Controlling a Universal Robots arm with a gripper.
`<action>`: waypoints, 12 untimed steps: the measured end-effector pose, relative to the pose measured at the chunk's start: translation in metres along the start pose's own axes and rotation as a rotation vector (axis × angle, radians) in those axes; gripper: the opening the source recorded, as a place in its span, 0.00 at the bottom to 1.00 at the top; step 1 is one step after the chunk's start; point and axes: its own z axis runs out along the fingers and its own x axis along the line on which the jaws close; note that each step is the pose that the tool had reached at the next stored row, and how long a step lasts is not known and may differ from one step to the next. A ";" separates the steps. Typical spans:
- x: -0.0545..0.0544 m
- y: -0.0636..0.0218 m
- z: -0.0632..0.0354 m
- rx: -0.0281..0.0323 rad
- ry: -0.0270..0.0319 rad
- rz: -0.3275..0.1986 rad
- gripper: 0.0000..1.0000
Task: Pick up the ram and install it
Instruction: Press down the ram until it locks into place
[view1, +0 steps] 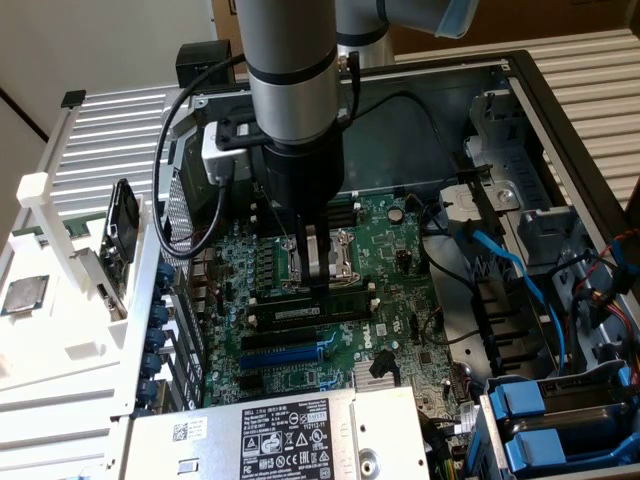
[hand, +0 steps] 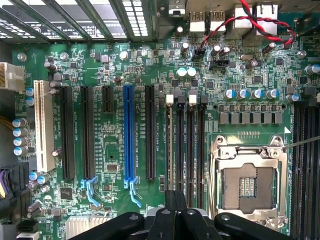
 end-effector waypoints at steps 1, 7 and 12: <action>0.000 0.0000 0.0003 -0.0018 -0.0001 0.000 0.11; 0.000 -0.0003 0.0014 -0.0061 0.0000 0.000 0.11; -0.001 -0.0009 0.0021 -0.0062 -0.0001 0.000 0.11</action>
